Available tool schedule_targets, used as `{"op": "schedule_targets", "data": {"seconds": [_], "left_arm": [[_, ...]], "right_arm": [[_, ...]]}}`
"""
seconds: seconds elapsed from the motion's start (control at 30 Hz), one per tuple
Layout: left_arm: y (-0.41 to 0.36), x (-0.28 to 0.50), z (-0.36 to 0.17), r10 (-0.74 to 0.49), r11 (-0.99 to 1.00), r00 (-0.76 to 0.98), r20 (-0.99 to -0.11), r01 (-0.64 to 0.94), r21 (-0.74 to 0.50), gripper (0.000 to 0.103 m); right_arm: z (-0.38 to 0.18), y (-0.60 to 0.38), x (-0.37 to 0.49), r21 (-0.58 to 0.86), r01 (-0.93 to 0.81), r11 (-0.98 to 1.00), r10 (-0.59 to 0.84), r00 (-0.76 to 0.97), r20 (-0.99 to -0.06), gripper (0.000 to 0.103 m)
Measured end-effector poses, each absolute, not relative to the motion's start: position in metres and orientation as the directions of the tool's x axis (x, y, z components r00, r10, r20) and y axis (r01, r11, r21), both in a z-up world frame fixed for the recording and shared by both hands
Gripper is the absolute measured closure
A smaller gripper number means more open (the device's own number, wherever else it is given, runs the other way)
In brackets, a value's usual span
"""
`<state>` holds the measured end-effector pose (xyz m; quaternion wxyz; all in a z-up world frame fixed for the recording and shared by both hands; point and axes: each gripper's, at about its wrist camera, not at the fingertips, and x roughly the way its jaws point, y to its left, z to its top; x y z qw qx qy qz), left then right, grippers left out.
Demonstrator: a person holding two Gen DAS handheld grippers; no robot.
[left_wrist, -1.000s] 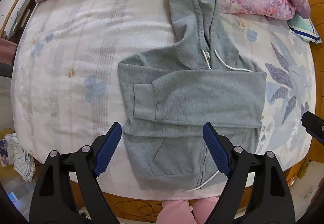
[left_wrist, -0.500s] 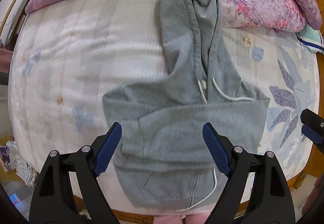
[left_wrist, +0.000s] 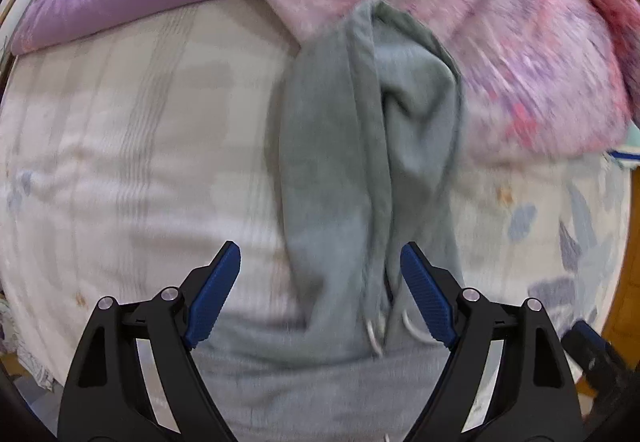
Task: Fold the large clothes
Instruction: 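Grasp the hoodie's hood tip with the left tool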
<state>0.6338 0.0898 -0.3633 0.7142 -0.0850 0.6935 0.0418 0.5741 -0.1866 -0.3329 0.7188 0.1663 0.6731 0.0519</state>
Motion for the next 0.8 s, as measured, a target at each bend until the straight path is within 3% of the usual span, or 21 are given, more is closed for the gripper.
{"op": "schedule_targets", "data": {"seconds": [0.2, 0.4, 0.43, 0.47, 0.53, 0.63, 0.8], "left_arm": [[0.09, 0.689, -0.388, -0.083, 0.972, 0.074, -0.994, -0.212, -0.098, 0.02], [0.098, 0.722, -0.418, -0.009, 0.965, 0.095, -0.995, -0.261, -0.033, 0.022], [0.099, 0.724, -0.42, -0.012, 0.964, 0.093, -0.996, -0.262, -0.036, 0.036], [0.101, 0.725, -0.423, -0.034, 0.964, 0.094, -0.995, -0.26, -0.058, 0.061], [0.103, 0.723, -0.422, -0.077, 0.965, 0.104, -0.992, -0.241, -0.1, 0.093], [0.108, 0.718, -0.411, -0.034, 0.978, 0.135, -0.99, -0.2, -0.061, 0.093], [0.121, 0.707, -0.383, -0.031, 0.989, 0.184, -0.982, -0.134, -0.056, 0.092]], "right_arm": [[-0.348, -0.176, 0.612, 0.297, 0.115, 0.948, 0.287, 0.102, -0.953, 0.017], [-0.357, -0.17, 0.635, 0.311, 0.128, 0.942, 0.297, 0.12, -0.947, 0.017], [-0.357, -0.167, 0.64, 0.313, 0.123, 0.942, 0.298, 0.126, -0.946, 0.017], [-0.357, -0.164, 0.647, 0.314, 0.109, 0.943, 0.298, 0.143, -0.944, 0.017], [-0.357, -0.154, 0.661, 0.31, 0.064, 0.949, 0.296, 0.164, -0.941, 0.017], [-0.359, -0.139, 0.679, 0.323, 0.013, 0.946, 0.317, 0.165, -0.934, 0.026], [-0.366, -0.101, 0.714, 0.325, -0.089, 0.941, 0.336, 0.177, -0.925, 0.026]]}}
